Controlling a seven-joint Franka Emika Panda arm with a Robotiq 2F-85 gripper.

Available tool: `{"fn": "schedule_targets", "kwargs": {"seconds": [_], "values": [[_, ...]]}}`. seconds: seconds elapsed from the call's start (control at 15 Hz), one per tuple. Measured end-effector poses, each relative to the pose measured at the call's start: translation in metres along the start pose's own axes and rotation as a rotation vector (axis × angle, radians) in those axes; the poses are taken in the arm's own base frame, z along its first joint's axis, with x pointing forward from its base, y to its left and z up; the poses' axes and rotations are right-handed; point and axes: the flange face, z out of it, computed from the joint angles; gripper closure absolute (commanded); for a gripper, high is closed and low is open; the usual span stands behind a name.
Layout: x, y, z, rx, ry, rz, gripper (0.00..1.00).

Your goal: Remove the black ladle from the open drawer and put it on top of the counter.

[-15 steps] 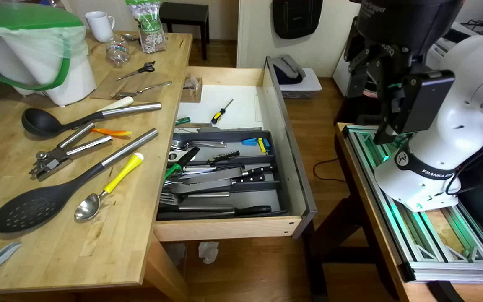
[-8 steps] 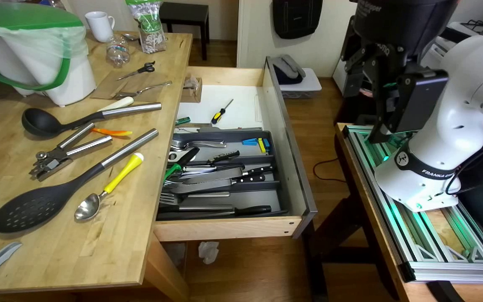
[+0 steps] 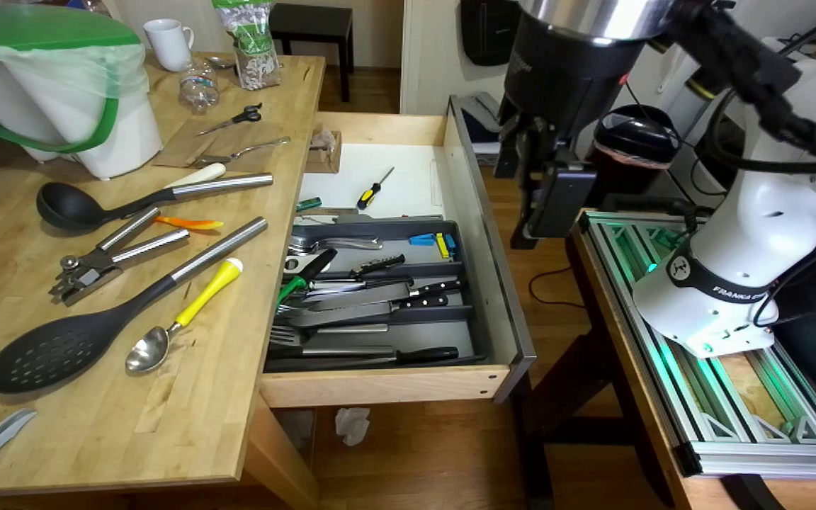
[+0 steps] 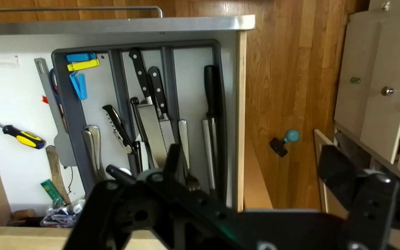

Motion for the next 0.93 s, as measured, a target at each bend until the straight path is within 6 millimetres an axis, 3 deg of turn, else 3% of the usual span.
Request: {"fn": "schedule_targets", "kwargs": {"seconds": [0.33,0.93], "values": [[0.007,0.026,0.038,0.005,0.070,0.024,0.00],[0.009,0.023,0.031,0.006,0.084,0.017,0.00]]}}
